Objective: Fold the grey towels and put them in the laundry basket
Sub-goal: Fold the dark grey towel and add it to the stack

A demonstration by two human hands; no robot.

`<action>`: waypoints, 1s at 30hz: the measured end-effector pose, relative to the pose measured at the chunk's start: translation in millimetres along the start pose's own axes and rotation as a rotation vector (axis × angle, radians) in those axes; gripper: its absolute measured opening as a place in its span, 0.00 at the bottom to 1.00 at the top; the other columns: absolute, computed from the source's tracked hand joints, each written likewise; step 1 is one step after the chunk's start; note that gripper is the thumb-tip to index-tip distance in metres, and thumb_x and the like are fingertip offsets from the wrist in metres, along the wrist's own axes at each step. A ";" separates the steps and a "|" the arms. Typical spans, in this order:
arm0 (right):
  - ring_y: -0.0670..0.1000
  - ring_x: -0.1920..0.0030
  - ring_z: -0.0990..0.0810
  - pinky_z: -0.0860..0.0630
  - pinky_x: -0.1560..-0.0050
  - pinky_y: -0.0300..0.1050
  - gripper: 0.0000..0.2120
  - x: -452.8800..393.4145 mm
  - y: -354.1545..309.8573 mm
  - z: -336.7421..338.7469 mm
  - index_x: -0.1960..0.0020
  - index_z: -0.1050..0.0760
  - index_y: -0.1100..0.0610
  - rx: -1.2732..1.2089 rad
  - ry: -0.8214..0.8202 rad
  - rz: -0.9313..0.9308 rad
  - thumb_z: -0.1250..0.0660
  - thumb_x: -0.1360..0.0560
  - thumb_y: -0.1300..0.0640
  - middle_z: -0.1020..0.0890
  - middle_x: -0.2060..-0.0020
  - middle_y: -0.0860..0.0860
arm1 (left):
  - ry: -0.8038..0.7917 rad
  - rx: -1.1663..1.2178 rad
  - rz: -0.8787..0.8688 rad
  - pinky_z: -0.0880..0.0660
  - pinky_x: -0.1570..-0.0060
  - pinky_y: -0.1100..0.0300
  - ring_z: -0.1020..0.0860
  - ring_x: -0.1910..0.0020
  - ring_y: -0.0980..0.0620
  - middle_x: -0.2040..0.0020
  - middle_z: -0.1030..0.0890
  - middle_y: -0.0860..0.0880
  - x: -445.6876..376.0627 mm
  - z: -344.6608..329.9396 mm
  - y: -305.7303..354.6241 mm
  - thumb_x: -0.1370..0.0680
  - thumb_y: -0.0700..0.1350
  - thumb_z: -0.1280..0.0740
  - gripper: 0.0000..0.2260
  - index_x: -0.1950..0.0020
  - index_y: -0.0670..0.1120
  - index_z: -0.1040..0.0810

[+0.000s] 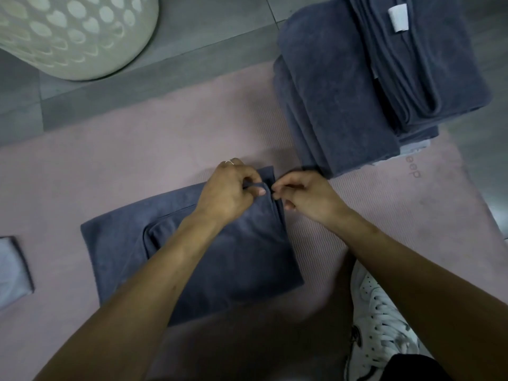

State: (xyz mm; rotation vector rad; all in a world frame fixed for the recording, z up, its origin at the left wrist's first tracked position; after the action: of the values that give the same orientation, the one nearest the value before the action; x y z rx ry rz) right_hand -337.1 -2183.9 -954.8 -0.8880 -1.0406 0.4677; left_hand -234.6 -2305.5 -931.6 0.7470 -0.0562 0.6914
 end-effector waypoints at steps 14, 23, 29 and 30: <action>0.49 0.56 0.20 0.25 0.53 0.37 0.06 2.7 24.3 10.9 0.54 0.18 0.61 0.324 0.078 0.092 0.34 0.26 0.65 0.17 0.56 0.53 | 0.137 0.023 -0.040 0.25 0.52 0.59 0.24 0.57 0.52 0.53 0.25 0.50 -29.9 -23.8 -12.7 0.26 0.41 0.28 0.01 0.55 0.45 0.17; 0.50 0.54 0.19 0.26 0.51 0.35 0.05 12.5 24.0 4.4 0.54 0.19 0.60 0.466 0.016 0.104 0.33 0.26 0.62 0.17 0.55 0.53 | -0.055 -0.214 0.065 0.25 0.48 0.50 0.23 0.46 0.43 0.46 0.22 0.43 -31.7 -25.5 -0.3 0.24 0.41 0.33 0.16 0.37 0.43 0.29; 0.51 0.54 0.19 0.22 0.51 0.42 0.06 37.0 -4.0 -6.1 0.57 0.22 0.59 0.689 -0.130 0.039 0.36 0.25 0.59 0.17 0.54 0.53 | 0.011 -0.284 -0.010 0.26 0.53 0.51 0.24 0.48 0.42 0.47 0.24 0.44 9.2 23.6 28.5 0.23 0.42 0.35 0.08 0.44 0.44 0.23; 0.52 0.53 0.19 0.22 0.51 0.45 0.07 44.8 -16.0 -9.2 0.56 0.21 0.62 0.703 -0.156 0.042 0.37 0.25 0.60 0.17 0.54 0.54 | 0.049 -0.265 -0.017 0.25 0.53 0.50 0.24 0.49 0.43 0.48 0.23 0.44 23.8 39.1 33.2 0.23 0.42 0.35 0.07 0.45 0.45 0.23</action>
State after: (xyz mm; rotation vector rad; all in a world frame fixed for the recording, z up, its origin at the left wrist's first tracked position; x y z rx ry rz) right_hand -309.6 -2165.2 -919.5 -0.2482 -0.9021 0.8801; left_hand -228.4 -2299.8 -875.7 0.4759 -0.0944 0.6704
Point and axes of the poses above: each hand's wrist, its own x-axis away from the middle knuckle, its own z-axis out of the back of the hand, y = z × x, the point moved 6 cm from there along -x, towards the middle knuckle
